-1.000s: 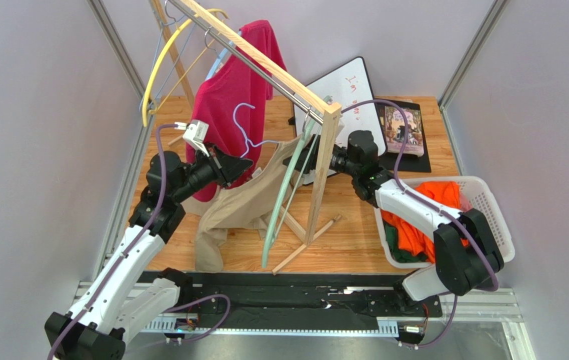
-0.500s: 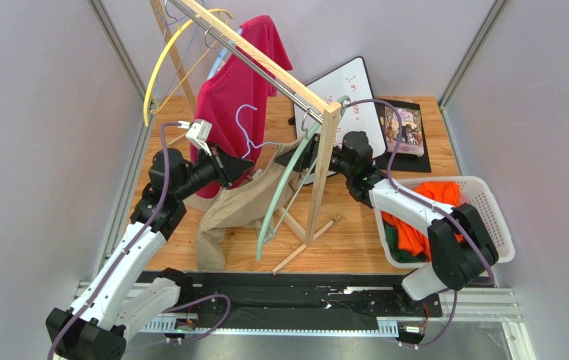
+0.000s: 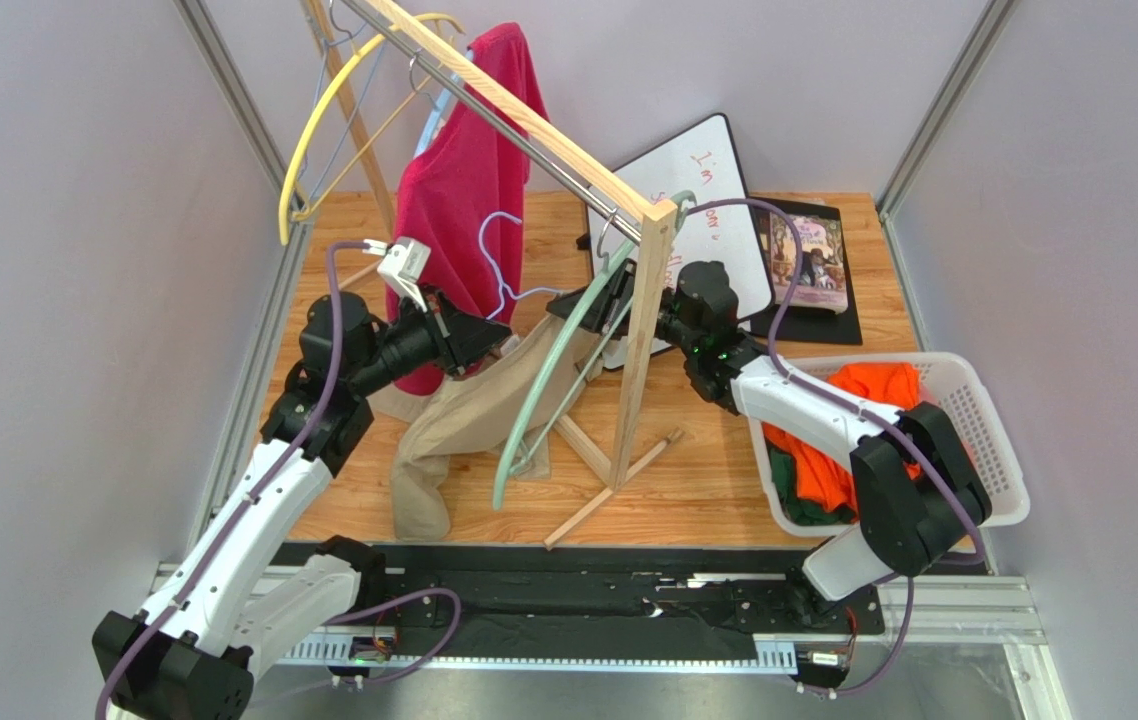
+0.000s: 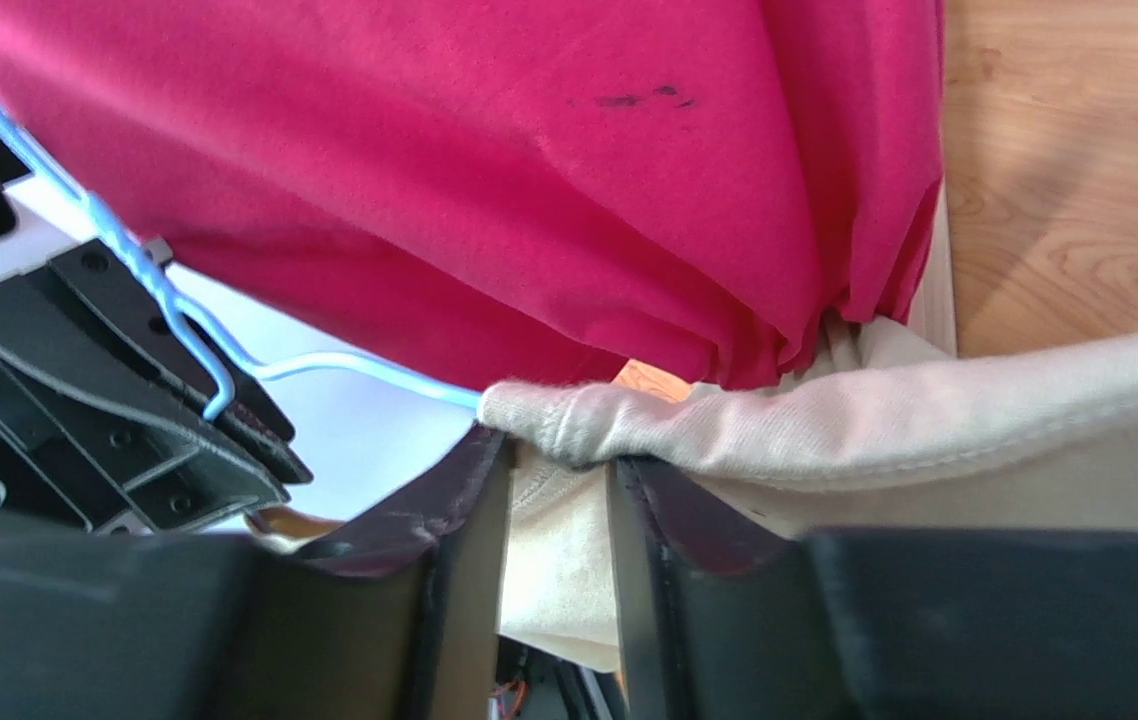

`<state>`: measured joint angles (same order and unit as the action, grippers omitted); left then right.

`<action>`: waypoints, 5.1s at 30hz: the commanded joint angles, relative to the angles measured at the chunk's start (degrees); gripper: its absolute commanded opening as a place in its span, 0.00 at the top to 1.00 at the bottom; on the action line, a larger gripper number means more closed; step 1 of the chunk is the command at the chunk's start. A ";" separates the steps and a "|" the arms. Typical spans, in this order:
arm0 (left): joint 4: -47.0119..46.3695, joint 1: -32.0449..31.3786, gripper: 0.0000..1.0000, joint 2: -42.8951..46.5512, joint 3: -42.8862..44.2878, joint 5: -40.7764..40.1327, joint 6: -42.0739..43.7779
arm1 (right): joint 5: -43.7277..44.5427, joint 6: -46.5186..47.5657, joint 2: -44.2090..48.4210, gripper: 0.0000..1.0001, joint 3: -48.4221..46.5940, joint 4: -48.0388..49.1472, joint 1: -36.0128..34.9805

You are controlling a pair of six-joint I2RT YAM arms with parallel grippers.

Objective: Remove the t-shirt from the hanger
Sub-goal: Remove the tshirt from the hanger, then place the tshirt onto the table

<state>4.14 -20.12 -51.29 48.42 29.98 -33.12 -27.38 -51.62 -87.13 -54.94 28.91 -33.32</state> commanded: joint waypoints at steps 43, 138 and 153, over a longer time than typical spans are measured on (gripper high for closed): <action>24.94 0.17 1.00 14.72 9.23 -8.70 13.87 | 8.57 2.83 1.28 1.00 -8.69 -22.56 6.34; 26.68 0.17 1.00 9.01 22.93 -10.72 14.57 | -6.73 9.59 -4.62 0.92 -15.99 -33.47 0.71; 38.58 0.17 1.00 -1.97 29.01 1.83 14.94 | -11.46 8.65 0.03 0.26 -14.77 -28.22 9.93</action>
<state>44.69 -19.99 -49.23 78.94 23.88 -16.47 -35.24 -41.10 -91.81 -70.13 -6.22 -26.11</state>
